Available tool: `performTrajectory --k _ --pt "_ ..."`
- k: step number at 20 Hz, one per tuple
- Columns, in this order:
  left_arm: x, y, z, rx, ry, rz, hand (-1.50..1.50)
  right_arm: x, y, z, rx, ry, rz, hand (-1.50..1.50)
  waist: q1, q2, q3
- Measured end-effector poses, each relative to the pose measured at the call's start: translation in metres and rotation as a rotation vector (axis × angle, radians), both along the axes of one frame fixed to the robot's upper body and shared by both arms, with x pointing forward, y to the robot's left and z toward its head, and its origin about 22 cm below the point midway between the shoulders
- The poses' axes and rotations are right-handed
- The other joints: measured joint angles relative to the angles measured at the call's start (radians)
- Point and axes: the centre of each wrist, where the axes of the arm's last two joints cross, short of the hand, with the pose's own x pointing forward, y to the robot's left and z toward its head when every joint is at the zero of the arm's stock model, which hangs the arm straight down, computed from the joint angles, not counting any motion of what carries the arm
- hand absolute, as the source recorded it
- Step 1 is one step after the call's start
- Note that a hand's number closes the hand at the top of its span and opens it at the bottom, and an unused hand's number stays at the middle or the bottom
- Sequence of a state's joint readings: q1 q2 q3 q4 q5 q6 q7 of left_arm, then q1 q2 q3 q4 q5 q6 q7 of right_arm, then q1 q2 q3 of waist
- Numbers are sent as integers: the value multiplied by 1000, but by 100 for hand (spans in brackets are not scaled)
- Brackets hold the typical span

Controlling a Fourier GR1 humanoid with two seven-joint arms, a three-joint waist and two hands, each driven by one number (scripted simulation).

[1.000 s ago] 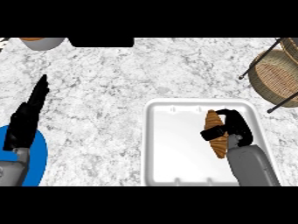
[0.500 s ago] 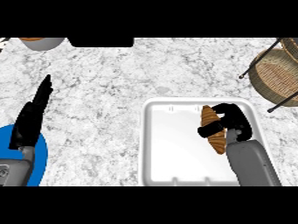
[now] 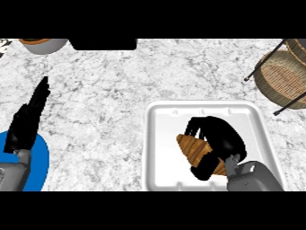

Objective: Pick the croissant from the tray and place it in the tiered basket

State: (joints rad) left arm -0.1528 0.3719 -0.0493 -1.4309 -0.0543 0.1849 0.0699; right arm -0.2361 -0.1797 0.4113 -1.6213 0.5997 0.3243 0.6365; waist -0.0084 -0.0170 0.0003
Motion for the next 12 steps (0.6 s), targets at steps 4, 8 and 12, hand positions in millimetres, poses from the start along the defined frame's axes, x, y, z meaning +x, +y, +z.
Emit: performTrajectory --k 4,8,12 --pt "-6 8 -3 1 6 25 0 -30 -25 29 128 -181 150 150 -27 -1 1" --pt "-11 11 -3 -1 6 29 0 -54 -57 69 220 -397 160 150 -34 1 1" --pt "-12 6 0 -7 -7 20 0 -69 -90 109 282 -562 121 150 -22 7 0"
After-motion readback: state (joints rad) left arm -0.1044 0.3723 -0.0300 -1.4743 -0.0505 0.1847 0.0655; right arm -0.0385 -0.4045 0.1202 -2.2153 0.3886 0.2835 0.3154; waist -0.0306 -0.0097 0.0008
